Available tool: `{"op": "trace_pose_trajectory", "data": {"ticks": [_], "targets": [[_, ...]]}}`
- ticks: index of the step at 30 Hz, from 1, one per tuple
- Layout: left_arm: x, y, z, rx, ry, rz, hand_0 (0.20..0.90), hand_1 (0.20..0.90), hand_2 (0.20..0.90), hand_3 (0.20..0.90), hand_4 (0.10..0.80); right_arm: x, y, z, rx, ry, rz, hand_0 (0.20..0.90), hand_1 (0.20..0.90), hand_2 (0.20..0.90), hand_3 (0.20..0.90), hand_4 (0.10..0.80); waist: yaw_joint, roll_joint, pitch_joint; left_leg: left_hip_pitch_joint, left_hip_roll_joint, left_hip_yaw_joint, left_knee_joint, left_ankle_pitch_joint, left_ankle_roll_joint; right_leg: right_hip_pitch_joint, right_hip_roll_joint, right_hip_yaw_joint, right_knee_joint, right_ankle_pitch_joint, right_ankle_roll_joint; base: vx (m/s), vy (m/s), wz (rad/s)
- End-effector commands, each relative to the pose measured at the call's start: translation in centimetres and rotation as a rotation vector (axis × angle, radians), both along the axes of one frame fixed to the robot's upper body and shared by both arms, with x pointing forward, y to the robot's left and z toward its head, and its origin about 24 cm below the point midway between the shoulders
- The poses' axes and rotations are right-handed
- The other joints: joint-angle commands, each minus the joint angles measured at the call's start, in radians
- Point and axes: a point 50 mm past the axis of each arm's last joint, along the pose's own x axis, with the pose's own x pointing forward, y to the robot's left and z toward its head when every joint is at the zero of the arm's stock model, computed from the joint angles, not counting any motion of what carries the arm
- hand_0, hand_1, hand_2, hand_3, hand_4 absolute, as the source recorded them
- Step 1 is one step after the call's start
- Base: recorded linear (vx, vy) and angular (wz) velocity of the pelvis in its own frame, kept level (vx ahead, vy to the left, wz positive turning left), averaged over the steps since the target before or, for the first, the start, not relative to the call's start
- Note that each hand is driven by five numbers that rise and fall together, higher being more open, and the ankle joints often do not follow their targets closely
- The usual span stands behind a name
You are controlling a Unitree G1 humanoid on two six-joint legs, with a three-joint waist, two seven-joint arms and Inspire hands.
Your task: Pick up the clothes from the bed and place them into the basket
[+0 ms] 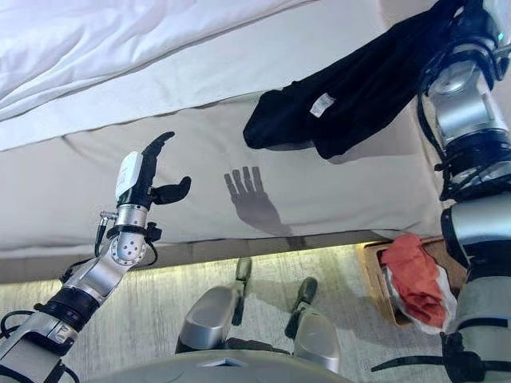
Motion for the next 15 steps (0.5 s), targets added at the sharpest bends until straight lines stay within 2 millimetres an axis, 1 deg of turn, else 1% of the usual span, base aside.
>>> {"op": "trace_pose_trajectory", "data": {"ticks": [1,2,4,9,15], "targets": [[-0.6,-0.1,-1.2,-0.024,0.002,0.007,0.9,0.9,0.9,0.9,0.8,-2.3,-2.5,0.9,-0.117,-0.088,-0.077,0.3,0.3,0.3,0.2,0.1,-0.071,-0.015,-0.262,0.015,0.082,0.05,-0.043,-0.053,-0.041,-0.035,-0.014,0.045,0.034,-0.024,0.028,0.006,0.003,-0.24],[-0.6,-0.1,-1.3,-0.022,0.004,0.006,0.9,0.9,0.9,0.9,0.8,-2.4,-2.6,0.8,-0.116,-0.087,-0.078,0.3,0.3,0.3,0.2,0.1,-0.071,-0.015,-0.263,0.017,0.083,0.052,-0.044,-0.054,-0.041,-0.034,-0.013,0.047,0.03,-0.022,0.028,0.004,0.002,-0.29],[-0.5,-0.3,-1.5,-0.021,0.014,0.0,0.9,0.9,0.9,0.9,0.8,-2.9,-3.2,0.6,-0.117,-0.084,-0.09,0.3,0.3,0.3,0.2,0.1,-0.092,-0.017,-0.271,0.029,0.089,0.068,-0.044,-0.06,-0.045,-0.029,-0.007,0.062,0.017,-0.016,0.029,0.0,0.003,-0.28],[-0.1,-1.1,-2.0,-0.013,0.047,-0.037,0.9,0.9,0.9,0.9,0.8,-4.5,-5.1,-0.1,-0.085,-0.113,-0.155,0.3,0.3,0.3,0.2,0.1,-0.157,-0.016,-0.285,0.059,0.097,0.111,-0.044,-0.08,-0.05,-0.023,0.009,0.109,0.0,-0.009,0.031,-0.003,0.0,-0.34],[0.4,-1.9,-1.9,0.002,0.06,-0.084,0.9,0.9,0.9,0.9,0.8,-5.8,-6.4,-0.1,-0.072,-0.121,-0.22,0.3,0.3,0.3,0.2,0.1,-0.202,-0.012,-0.288,0.078,0.099,0.143,-0.044,-0.096,-0.056,-0.027,0.022,0.144,-0.017,0.001,0.034,-0.017,-0.002,-0.31]]}}
